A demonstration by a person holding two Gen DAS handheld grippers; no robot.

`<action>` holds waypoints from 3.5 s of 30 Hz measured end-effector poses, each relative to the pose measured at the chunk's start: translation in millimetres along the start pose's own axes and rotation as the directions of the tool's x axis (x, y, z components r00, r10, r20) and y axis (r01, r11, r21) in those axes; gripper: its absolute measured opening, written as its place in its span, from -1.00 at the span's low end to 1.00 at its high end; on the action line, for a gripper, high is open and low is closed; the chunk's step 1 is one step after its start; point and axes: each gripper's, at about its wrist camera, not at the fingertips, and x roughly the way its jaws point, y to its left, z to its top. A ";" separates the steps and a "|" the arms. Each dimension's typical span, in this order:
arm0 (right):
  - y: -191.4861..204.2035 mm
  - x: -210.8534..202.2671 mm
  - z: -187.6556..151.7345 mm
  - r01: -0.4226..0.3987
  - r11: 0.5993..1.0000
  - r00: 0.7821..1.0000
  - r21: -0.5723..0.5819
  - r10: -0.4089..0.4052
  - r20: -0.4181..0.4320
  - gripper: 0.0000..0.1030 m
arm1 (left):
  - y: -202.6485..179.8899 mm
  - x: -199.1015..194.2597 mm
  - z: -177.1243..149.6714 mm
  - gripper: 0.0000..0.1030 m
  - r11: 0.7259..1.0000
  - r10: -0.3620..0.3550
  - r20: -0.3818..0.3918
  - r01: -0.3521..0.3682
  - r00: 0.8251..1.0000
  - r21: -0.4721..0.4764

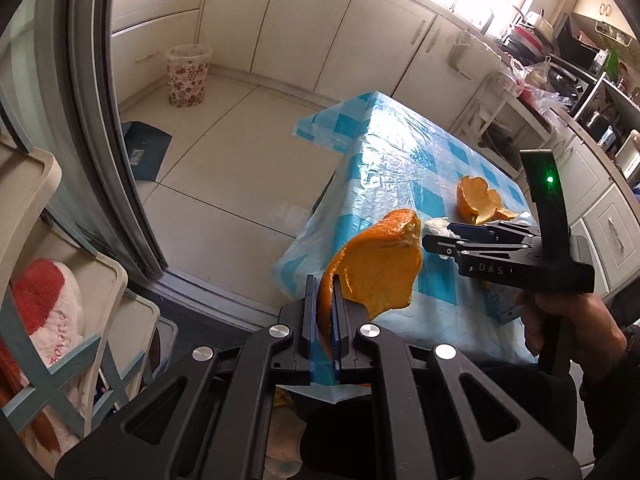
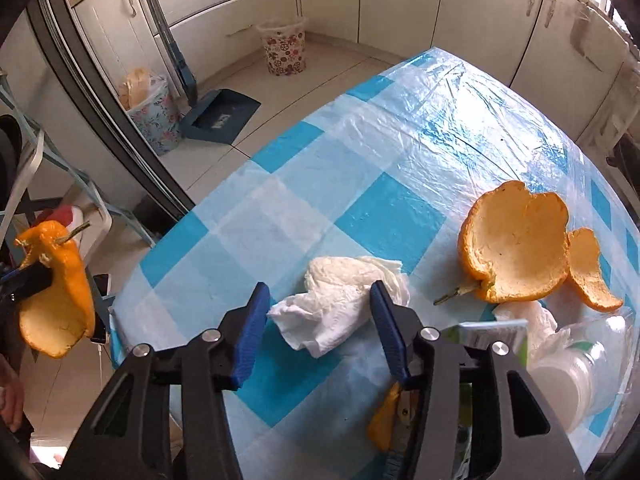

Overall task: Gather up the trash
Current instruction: 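Grasp the large orange peel with the left tool while the right tool grasps a tissue, then carry the peel and tissue to the yellow bin and open both tools, then return both tools over the table toward the remaining trash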

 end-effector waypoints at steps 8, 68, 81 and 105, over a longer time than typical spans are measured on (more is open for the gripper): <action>-9.7 -42.4 -7.9 -0.126 0.991 0.982 0.042 0.119 0.147 -0.67 | -8.4 -6.7 0.3 -0.89 1.000 -0.015 0.008 0.014 1.000 0.013; -250.1 -207.8 -444.7 -0.051 0.533 0.917 0.844 -0.310 0.251 0.09 | -533.6 72.8 -130.7 0.24 0.641 -0.161 -0.286 0.321 0.944 0.698; -198.7 -228.8 -359.4 -0.047 0.675 0.895 0.736 -0.299 0.332 0.27 | -457.6 28.0 -96.3 0.44 0.709 -0.141 -0.119 0.184 0.983 0.681; -133.6 -205.6 -264.2 -0.003 0.802 0.903 0.598 -0.255 0.347 0.36 | -335.2 22.2 -39.7 0.54 0.859 -0.066 -0.005 0.059 0.998 0.508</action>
